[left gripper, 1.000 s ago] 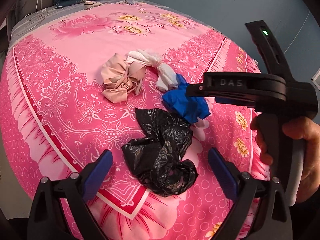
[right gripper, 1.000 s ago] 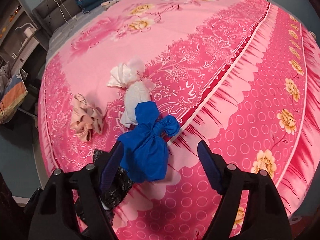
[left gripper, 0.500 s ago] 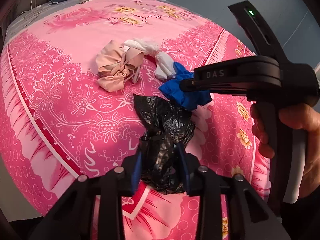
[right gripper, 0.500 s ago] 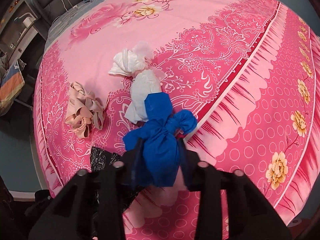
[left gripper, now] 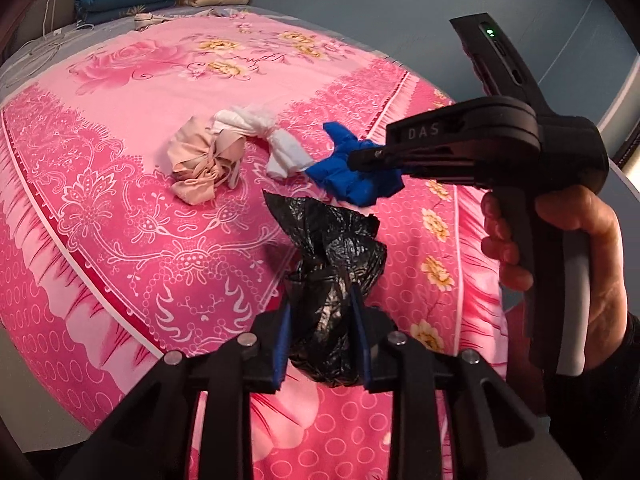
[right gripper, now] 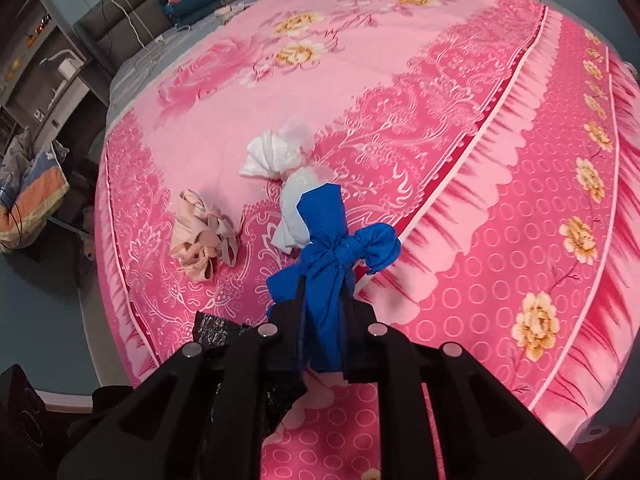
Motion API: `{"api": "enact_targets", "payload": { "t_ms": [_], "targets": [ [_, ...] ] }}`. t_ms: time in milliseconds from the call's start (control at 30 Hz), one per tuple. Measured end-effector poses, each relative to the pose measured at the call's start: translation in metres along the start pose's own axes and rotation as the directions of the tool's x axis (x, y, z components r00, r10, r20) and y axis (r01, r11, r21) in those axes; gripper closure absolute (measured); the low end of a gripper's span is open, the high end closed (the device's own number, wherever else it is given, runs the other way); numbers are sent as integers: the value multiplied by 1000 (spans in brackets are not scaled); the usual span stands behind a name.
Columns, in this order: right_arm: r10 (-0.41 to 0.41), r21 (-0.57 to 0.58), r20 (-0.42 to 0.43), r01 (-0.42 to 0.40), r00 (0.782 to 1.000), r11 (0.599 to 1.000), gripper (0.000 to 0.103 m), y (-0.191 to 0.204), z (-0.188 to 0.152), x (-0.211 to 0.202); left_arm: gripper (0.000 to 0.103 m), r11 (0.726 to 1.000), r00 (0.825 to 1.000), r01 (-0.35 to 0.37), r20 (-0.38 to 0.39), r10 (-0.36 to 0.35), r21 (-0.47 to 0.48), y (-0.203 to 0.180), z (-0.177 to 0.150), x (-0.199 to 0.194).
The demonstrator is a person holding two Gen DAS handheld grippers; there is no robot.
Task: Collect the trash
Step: 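Carry the black bag with the left tool while the right tool carries the blue glove to the bin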
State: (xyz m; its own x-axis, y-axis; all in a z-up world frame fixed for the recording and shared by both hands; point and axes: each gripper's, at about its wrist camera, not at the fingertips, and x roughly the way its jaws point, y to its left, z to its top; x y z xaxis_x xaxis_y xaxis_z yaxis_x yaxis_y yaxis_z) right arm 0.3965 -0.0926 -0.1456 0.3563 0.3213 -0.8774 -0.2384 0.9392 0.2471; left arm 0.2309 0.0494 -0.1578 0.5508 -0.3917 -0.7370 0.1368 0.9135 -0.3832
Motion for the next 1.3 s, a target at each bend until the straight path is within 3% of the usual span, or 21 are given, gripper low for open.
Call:
{"api": "enact_targets", "payload": {
  "t_ms": [300, 633, 1000, 1300],
  "targets": [
    [28, 38, 104, -33, 994, 999, 91, -23, -4, -66, 78, 999, 999, 5, 33, -7, 54, -12, -8, -36],
    [61, 8, 236, -65, 970, 998, 91, -32, -58, -153, 78, 995, 989, -36, 146, 22, 95, -40, 0, -89],
    [81, -8, 387, -85, 918, 996, 91, -49, -123, -251, 78, 971, 969, -12, 243, -48, 239, -113, -12, -144],
    [39, 45, 514, -72, 857, 996, 91, -84, -170, -322, 78, 945, 956, -2, 277, -94, 326, -159, -20, -169]
  ]
}}
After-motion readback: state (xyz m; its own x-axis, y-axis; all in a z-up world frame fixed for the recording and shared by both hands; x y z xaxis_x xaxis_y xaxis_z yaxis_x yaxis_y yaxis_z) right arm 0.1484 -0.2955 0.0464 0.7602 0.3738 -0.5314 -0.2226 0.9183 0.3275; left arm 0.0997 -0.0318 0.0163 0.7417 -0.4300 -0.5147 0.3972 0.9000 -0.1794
